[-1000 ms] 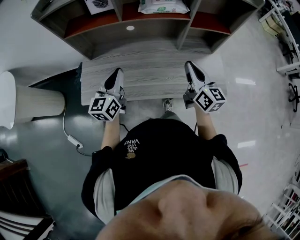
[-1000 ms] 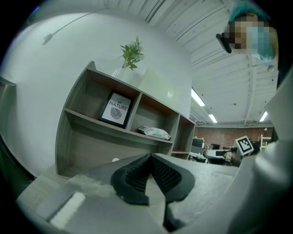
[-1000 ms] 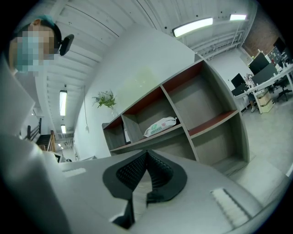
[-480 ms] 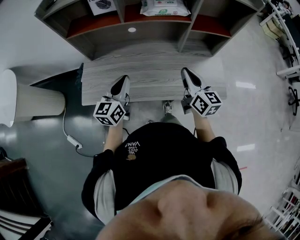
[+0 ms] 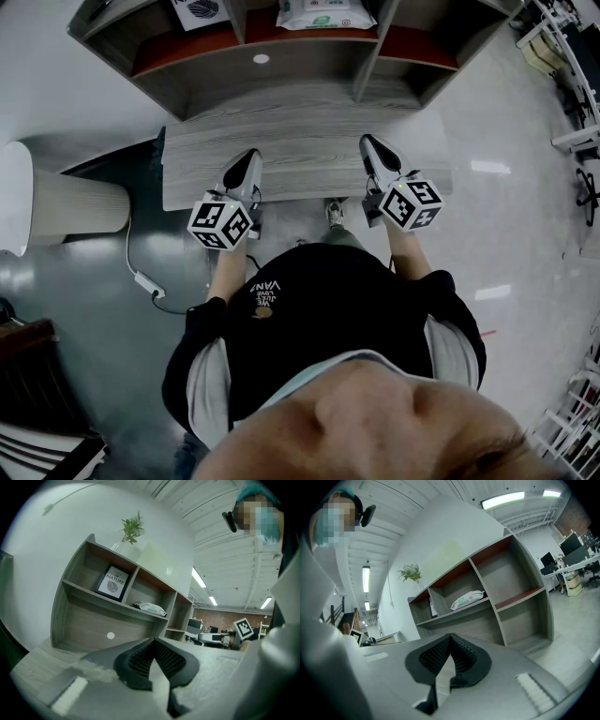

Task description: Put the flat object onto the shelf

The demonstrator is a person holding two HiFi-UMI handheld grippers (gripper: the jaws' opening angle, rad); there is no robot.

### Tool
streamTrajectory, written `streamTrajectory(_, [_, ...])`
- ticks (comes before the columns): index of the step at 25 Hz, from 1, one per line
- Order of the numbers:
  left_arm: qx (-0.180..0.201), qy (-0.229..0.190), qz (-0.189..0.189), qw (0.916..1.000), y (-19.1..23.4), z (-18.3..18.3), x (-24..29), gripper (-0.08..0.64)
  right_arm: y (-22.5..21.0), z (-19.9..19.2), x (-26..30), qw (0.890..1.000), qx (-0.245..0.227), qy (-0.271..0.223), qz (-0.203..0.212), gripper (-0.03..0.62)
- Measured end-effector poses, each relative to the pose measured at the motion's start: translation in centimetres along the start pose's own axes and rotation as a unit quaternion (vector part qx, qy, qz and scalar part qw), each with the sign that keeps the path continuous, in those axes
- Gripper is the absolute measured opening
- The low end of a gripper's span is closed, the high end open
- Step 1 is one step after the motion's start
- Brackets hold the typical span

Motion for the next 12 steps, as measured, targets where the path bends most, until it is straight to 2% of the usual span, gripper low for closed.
streamTrajectory(12, [0.002, 0.002, -0.001, 1.0, -0.34, 0.2, 0.22, 0.002, 0.0, 0.17, 0.0, 1.0, -0.002, 0.001, 0.002, 0.0])
Point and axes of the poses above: the fingertips, and each gripper's own axes: x forward along the fingers, y to its left, z out of its top, the point moved 8 cm from there along -x, backward along the fingers, and after that the axes turned 7 degrees about y, right-handed, at the moved point
